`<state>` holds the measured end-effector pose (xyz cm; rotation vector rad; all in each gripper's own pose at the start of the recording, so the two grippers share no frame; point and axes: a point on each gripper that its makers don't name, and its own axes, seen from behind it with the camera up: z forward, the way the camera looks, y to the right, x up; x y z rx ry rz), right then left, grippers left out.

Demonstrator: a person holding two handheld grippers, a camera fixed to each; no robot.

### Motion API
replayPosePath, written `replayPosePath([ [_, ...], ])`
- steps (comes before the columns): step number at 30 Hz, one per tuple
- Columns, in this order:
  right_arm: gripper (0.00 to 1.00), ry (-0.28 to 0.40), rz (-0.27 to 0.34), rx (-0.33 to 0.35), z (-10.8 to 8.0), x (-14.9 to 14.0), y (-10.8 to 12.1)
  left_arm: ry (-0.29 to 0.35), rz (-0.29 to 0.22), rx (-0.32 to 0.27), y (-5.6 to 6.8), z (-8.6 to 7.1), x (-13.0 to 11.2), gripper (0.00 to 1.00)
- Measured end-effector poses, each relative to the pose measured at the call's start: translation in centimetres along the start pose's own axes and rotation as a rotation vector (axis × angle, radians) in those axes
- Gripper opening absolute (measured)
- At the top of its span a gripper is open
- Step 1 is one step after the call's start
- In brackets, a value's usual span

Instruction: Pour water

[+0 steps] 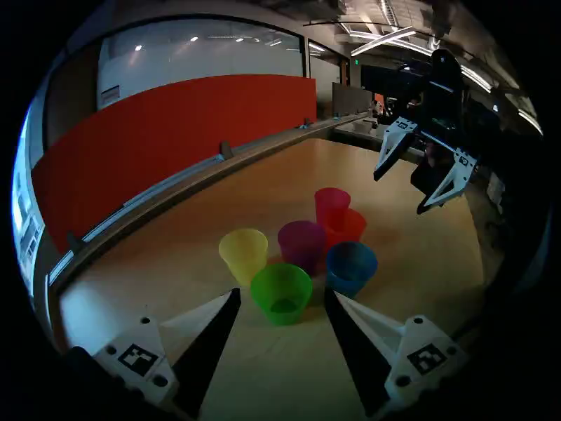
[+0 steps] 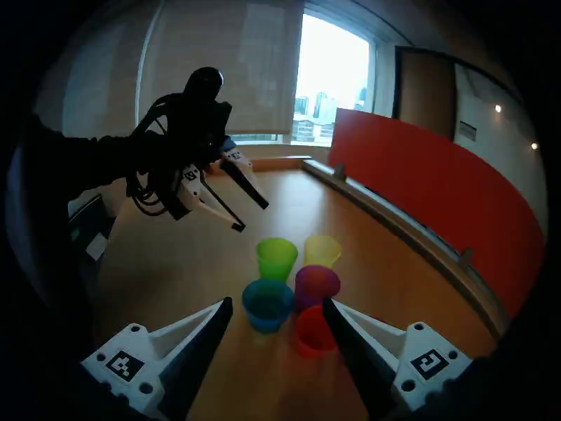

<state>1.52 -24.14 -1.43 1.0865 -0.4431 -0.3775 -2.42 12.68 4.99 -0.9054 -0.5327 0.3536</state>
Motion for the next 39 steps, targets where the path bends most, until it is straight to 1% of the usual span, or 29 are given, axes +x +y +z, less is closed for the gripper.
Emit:
replayPosePath([
  [8,0.99,-0.032,0.016,0.033,1.6,-1.8,-0.7,-0.02,-0.006,-0.019,0.0,1.4,-1.0,0.88],
  [17,0.99,-0.064,0.019,0.055,3.1,-3.4,-1.2,-0.049,0.011,-0.033,0.2,2.0,-2.1,0.87],
  [26,0.99,-0.093,0.027,0.067,4.0,-4.5,-1.5,-0.067,0.015,-0.043,0.4,2.5,-2.7,0.88],
  [32,0.99,-0.107,0.021,0.082,4.5,-5.1,-2.0,-0.084,0.026,-0.05,0.6,2.9,-3.1,0.88],
  [35,0.99,-0.113,0.02,0.087,4.6,-5.5,-2.2,-0.094,0.032,-0.046,0.5,3.1,-3.4,0.88],
  [39,0.99,-0.123,0.026,0.095,4.8,-6.0,-2.5,-0.1,0.028,-0.039,0.3,3.4,-3.7,0.88],
])
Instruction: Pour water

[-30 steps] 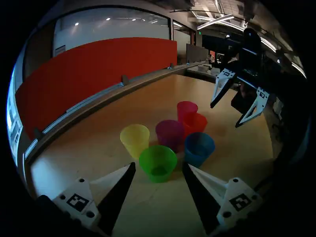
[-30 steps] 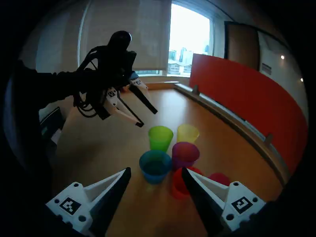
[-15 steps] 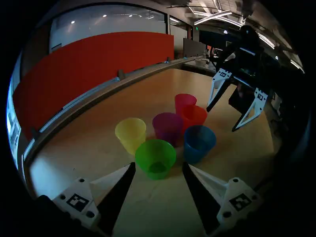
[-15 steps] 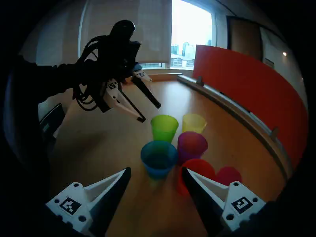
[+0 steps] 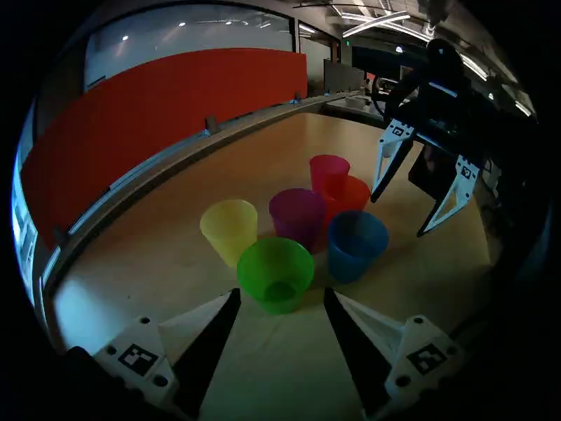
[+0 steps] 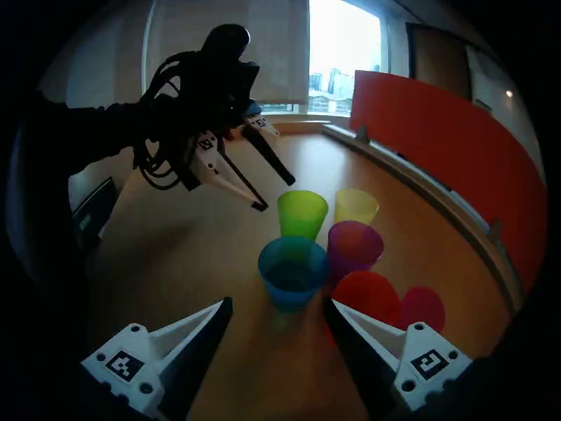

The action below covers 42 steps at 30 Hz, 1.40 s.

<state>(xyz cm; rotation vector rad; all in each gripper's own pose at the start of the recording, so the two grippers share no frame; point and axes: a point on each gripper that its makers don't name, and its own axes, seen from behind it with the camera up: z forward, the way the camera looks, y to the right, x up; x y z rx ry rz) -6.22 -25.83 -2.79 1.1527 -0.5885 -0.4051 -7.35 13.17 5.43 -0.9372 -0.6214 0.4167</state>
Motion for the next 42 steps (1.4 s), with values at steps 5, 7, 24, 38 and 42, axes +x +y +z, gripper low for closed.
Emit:
replayPosePath([
  [5,0.99,-0.015,0.003,0.007,0.4,-0.7,-0.2,-0.012,-0.012,0.005,-0.5,0.3,-0.3,0.88],
  [7,0.99,-0.018,0.006,0.008,0.6,-0.8,-0.2,-0.016,-0.011,0.004,-0.5,0.5,-0.5,0.88],
  [24,1.0,-0.035,0.021,0.0,2.8,-1.3,0.5,-0.038,-0.006,-0.004,-1.0,2.3,-1.1,0.88],
  [38,0.99,-0.037,0.069,-0.025,4.2,-1.3,1.5,-0.033,0.005,-0.014,-1.1,3.4,-0.8,0.88],
  [42,0.99,-0.034,0.067,-0.025,4.7,-1.2,1.5,-0.03,0.011,-0.014,-1.1,3.7,-0.7,0.88],
])
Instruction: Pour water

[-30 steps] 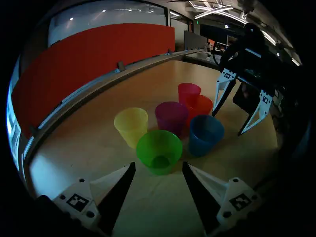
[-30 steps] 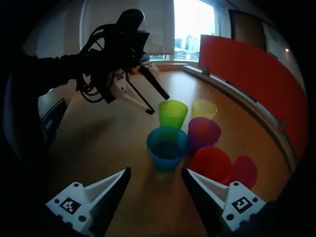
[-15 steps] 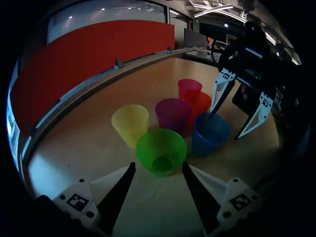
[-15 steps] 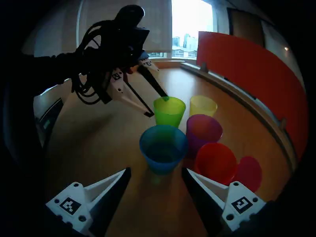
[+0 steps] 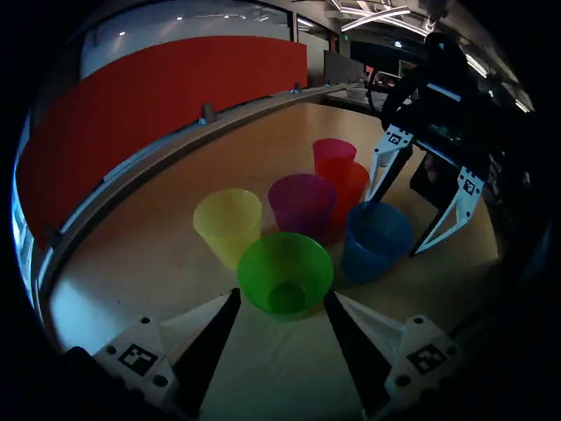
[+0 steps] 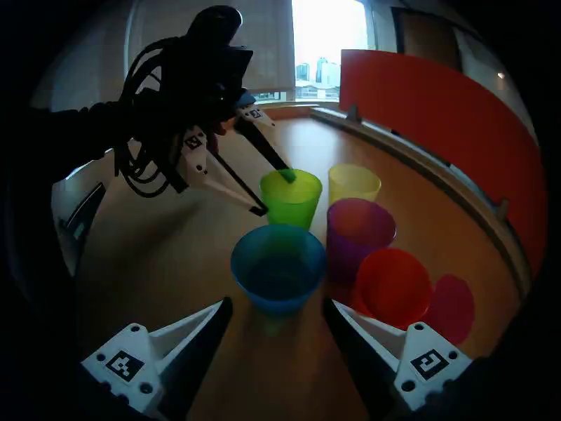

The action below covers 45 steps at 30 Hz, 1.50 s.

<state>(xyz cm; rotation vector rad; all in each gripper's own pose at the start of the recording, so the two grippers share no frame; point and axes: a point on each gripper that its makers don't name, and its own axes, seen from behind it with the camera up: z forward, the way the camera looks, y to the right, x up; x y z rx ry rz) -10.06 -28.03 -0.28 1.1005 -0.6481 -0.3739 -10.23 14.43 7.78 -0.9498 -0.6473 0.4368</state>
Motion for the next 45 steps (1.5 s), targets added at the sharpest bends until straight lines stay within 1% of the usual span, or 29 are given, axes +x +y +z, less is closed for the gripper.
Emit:
replayPosePath([
  [5,0.99,0.003,-0.008,-0.001,0.5,0.3,0.0,0.006,0.003,-0.001,0.1,0.3,0.1,0.87],
  [14,0.99,0.006,-0.001,-0.004,1.5,0.8,0.0,0.017,0.011,-0.004,0.0,0.7,0.5,0.88],
  [21,0.99,0.017,0.002,0.001,2.1,1.2,-0.1,0.018,0.021,-0.008,0.2,1.1,0.6,0.87],
  [29,0.99,0.021,0.0,0.001,2.6,1.4,-0.1,0.019,0.016,-0.012,0.1,1.5,0.8,0.88],
  [36,0.99,0.026,0.005,-0.003,2.9,1.6,0.0,0.019,0.026,-0.019,0.2,1.8,1.1,0.88],
  [42,0.96,0.028,0.006,-0.006,3.0,1.6,0.1,0.009,0.019,-0.025,0.4,2.1,0.7,0.87],
  [45,0.93,0.032,0.01,-0.007,3.0,1.6,0.1,0.002,0.018,-0.027,0.5,2.3,0.5,0.86],
])
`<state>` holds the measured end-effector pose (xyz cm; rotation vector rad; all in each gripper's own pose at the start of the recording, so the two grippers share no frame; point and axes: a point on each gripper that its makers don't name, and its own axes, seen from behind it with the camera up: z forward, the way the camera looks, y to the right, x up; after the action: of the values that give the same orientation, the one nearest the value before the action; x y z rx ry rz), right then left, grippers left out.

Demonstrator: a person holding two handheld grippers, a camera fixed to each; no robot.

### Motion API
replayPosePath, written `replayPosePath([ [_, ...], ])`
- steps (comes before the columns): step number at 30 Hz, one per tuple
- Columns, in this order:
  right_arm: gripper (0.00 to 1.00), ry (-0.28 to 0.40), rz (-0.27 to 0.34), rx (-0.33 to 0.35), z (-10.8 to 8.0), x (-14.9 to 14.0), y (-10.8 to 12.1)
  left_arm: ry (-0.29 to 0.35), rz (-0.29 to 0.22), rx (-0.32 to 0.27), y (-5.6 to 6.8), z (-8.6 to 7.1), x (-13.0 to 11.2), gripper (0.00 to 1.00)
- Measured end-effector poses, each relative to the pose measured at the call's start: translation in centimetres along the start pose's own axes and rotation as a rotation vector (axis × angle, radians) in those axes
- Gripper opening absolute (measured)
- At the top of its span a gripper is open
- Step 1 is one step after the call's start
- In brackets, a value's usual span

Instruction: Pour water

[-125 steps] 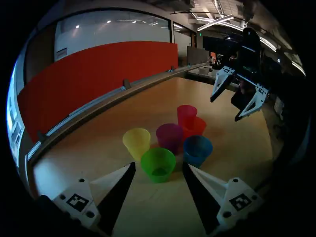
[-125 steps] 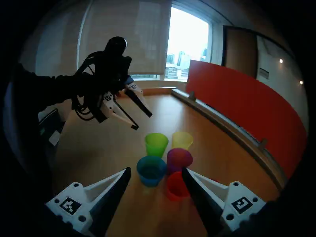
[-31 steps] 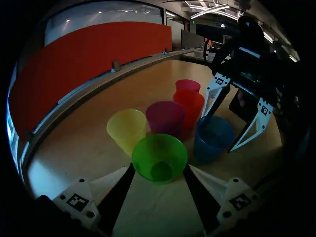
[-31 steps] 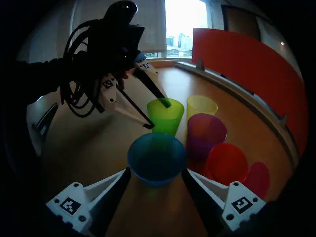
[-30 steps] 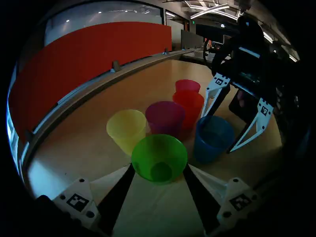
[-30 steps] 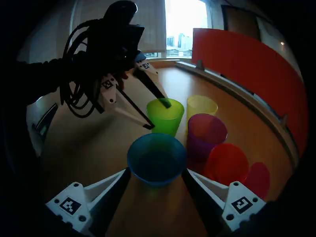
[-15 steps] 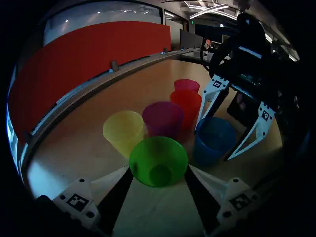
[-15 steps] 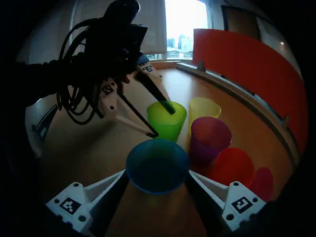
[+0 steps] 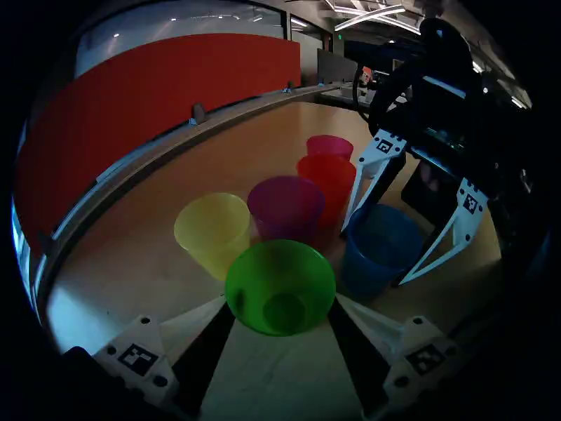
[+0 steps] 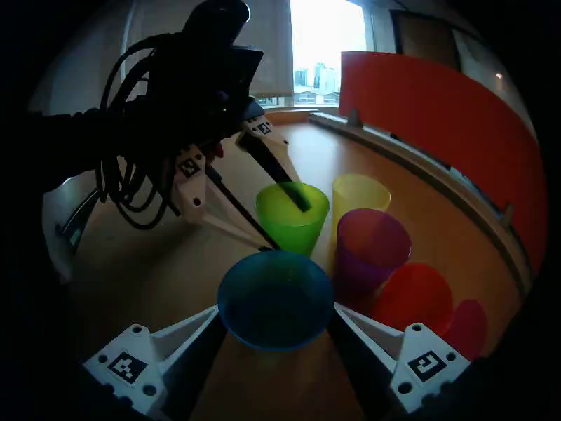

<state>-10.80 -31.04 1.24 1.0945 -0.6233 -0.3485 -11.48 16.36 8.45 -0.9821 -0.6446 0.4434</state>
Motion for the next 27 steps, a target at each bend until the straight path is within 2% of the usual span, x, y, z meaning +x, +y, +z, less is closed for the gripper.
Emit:
replayPosePath([
  [9,0.88,0.005,0.0,0.003,0.03,0.03,-0.14,0.007,0.009,0.006,-0.05,0.22,0.15,0.82],
  [20,0.88,0.01,0.007,-0.002,-0.03,0.07,-0.11,0.016,0.031,0.021,0.03,0.27,0.33,0.82],
  [27,0.87,0.018,0.012,-0.004,-0.35,0.22,-0.19,0.027,0.003,0.032,-0.04,0.05,0.24,0.82],
])
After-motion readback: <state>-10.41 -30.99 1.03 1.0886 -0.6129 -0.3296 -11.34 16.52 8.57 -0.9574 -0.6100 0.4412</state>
